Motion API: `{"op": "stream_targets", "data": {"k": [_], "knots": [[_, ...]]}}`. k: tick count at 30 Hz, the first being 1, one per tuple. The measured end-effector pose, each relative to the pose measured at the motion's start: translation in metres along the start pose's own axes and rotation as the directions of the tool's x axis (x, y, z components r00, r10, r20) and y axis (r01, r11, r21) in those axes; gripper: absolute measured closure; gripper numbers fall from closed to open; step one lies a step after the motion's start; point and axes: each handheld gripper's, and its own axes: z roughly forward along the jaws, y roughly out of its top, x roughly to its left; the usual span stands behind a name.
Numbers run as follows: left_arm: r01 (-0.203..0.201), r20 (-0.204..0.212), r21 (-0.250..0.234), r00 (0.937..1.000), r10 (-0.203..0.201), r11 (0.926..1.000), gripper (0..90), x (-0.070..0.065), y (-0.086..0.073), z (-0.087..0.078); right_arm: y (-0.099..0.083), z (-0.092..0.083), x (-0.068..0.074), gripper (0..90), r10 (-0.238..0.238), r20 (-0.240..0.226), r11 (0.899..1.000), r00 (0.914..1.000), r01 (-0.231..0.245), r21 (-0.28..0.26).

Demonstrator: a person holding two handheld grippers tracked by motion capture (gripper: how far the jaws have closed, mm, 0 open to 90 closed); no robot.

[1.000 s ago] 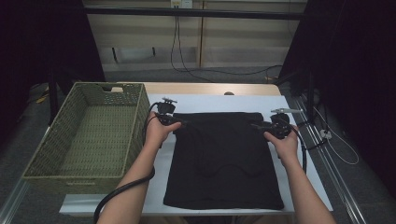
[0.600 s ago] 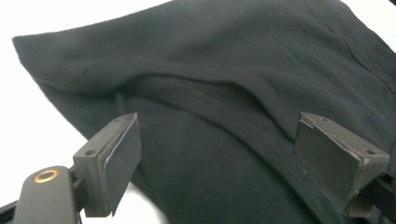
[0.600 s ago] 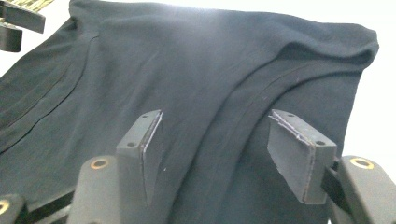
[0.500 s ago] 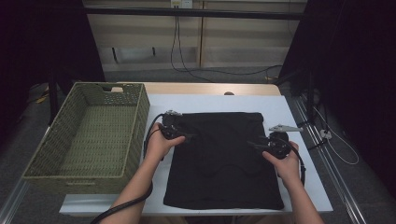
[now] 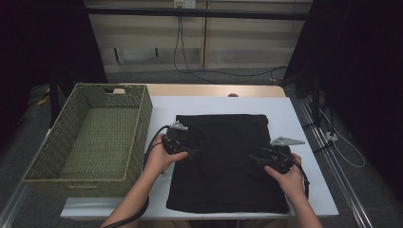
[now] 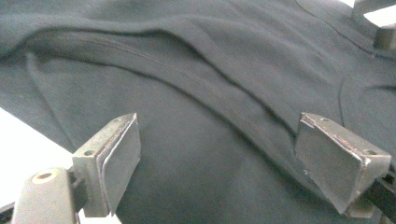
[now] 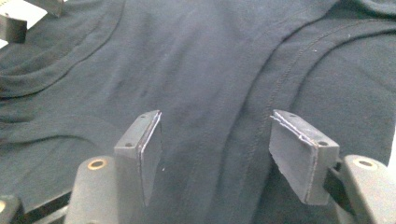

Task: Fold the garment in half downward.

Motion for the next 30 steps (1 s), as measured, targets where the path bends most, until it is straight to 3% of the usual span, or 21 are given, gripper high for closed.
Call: {"op": "stream_targets", "data": {"k": [9, 10, 13, 15, 18, 20, 24, 28, 30], "knots": [[-0.060, 0.055, 0.015, 0.9968, 0.059, 0.9981, 16.3, -0.014, -0.010, -0.006, -0.012, -0.015, 0.011, 38.7, -0.033, 0.011, 0.999, 0.9994, 0.032, 0.019], [-0.068, 0.079, 0.009, 0.9946, 0.067, 0.9976, 17.4, -0.019, -0.010, -0.008, -0.016, -0.021, 0.013, 42.0, -0.026, 0.005, 1.000, 0.9997, 0.026, 0.008], [-0.080, 0.082, -0.001, 0.9934, 0.079, 0.9968, 19.1, -0.024, -0.011, -0.011, -0.020, -0.028, 0.014, 45.7, -0.016, 0.002, 1.000, 0.9999, 0.016, -0.002], [-0.105, 0.101, -0.003, 0.9893, 0.105, 0.9944, 19.8, -0.031, -0.013, -0.012, -0.024, -0.033, 0.017, 48.0, -0.011, -0.008, 1.000, 0.9999, 0.011, -0.005], [-0.118, 0.124, -0.010, 0.9852, 0.118, 0.9930, 23.3, -0.037, -0.014, -0.012, -0.028, -0.038, 0.022, 50.4, -0.039, 0.005, 0.999, 0.9992, 0.038, 0.006], [-0.118, 0.124, -0.013, 0.9851, 0.119, 0.9929, 25.6, -0.038, -0.014, -0.012, -0.030, -0.040, 0.024, 51.5, -0.044, 0.003, 0.999, 0.9990, 0.044, 0.015], [-0.140, 0.161, -0.008, 0.9770, 0.139, 0.9901, 32.9, -0.045, -0.015, -0.012, -0.032, -0.041, 0.026, 55.6, -0.041, -0.001, 0.999, 0.9991, 0.041, 0.018], [-0.146, 0.171, 0.000, 0.9746, 0.144, 0.9892, 39.1, -0.048, -0.015, -0.012, -0.034, -0.038, 0.026, 60.3, -0.050, -0.007, 0.998, 0.9987, 0.050, 0.040], [-0.170, 0.172, 0.022, 0.9713, 0.164, 0.9851, 40.5, -0.051, -0.014, -0.011, -0.035, -0.036, 0.026, 63.0, -0.055, -0.009, 0.997, 0.9984, 0.056, 0.049]]}}
